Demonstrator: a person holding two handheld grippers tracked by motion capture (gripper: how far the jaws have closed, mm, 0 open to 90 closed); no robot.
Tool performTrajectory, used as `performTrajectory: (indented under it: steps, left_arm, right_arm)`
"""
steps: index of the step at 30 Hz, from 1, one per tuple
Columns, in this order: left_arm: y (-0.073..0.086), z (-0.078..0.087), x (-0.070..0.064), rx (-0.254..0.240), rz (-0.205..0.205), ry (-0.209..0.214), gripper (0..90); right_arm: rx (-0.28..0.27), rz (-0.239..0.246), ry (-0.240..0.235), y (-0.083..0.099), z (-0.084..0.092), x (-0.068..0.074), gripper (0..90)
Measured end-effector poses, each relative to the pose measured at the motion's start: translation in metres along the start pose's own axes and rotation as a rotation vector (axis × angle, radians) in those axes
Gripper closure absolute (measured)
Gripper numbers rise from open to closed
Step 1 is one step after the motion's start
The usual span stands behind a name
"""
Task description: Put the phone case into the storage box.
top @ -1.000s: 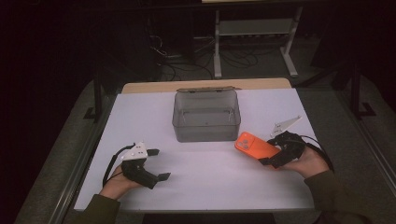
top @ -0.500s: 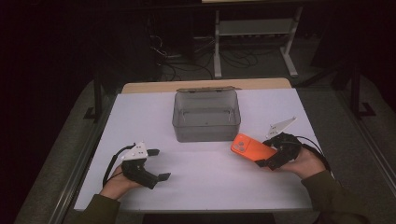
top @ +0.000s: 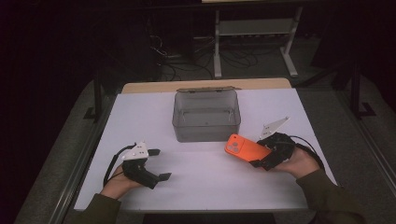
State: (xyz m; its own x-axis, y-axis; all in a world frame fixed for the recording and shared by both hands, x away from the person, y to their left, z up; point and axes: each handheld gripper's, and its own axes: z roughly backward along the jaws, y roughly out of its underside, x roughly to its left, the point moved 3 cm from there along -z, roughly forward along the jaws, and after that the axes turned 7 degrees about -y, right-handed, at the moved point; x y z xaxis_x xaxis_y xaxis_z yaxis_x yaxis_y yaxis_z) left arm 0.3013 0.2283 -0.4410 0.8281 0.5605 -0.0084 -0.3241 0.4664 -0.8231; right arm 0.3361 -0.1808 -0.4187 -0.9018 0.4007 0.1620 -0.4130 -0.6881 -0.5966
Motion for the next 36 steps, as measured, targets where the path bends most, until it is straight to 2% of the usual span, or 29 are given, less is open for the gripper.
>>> performTrajectory:
  steps: [6, 36]
  left_arm:
    - [-0.001, 0.0, 0.0, -0.004, 0.004, 0.0, 0.0]
    - [-0.002, 0.001, -0.001, -0.003, 0.007, 0.001, 0.0]
  right_arm:
    - [-0.006, 0.011, 0.001, -0.007, 0.0, 0.002, 15.7]
    - [0.02, 0.076, -0.035, -0.041, -0.024, 0.011, 15.7]
